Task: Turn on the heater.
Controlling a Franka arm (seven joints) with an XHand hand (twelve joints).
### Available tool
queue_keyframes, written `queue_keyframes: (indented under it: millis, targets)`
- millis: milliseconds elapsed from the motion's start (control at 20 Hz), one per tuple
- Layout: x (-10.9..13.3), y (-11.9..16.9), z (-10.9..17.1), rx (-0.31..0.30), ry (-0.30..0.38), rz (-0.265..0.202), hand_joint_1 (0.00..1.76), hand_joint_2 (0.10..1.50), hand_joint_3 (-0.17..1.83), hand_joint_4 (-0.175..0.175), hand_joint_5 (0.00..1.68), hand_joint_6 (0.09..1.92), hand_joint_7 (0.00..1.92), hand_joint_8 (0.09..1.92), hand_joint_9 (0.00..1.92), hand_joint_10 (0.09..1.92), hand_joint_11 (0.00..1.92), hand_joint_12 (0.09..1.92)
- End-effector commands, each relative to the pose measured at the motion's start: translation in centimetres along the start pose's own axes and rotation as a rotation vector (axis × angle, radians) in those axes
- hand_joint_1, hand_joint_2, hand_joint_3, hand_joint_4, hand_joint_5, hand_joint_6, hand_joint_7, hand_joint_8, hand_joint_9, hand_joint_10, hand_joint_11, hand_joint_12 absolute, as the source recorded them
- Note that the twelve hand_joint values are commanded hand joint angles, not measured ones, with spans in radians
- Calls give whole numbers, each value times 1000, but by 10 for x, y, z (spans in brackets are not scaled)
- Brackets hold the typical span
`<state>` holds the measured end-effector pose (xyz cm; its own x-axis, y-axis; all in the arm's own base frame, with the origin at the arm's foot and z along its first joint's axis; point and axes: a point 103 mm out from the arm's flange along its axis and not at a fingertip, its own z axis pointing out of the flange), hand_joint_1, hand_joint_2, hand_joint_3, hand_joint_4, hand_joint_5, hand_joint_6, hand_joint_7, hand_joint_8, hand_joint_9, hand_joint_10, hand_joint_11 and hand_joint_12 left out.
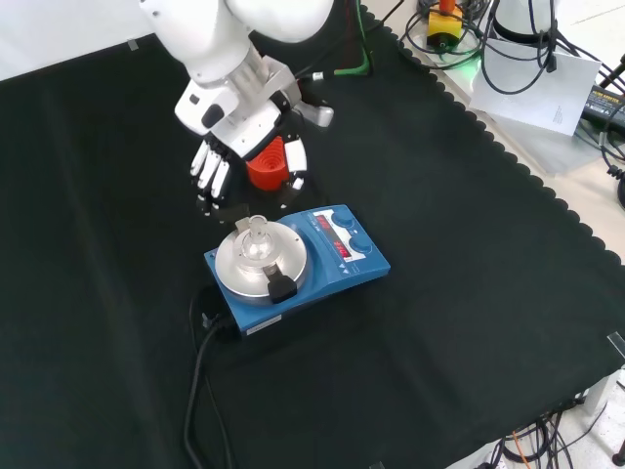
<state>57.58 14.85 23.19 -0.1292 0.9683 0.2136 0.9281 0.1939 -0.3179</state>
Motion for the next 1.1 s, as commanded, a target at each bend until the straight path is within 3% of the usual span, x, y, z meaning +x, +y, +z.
queue_keyframes:
  millis: [50,400,650,800,950,1100]
  targets:
    - [-14,-49,-17,-48,1,36,905,562,666,-68,353,186,347,710,590,685,345,1316]
    - [-19,-107,-19,-80,4,63,900,579,661,-67,366,148,449,719,609,688,342,1320]
    - [-16,-148,-16,-77,-9,84,936,601,685,-66,401,90,722,725,822,639,379,1313]
    - [-12,-168,-12,-33,-32,100,956,607,700,-66,417,87,832,753,949,639,453,1296]
    - [-4,-183,-5,-2,-70,101,996,615,717,-74,429,87,990,840,1133,683,653,1218]
    - [2,-195,2,23,-102,111,1044,627,716,-88,440,87,1095,1005,1274,801,1027,1035]
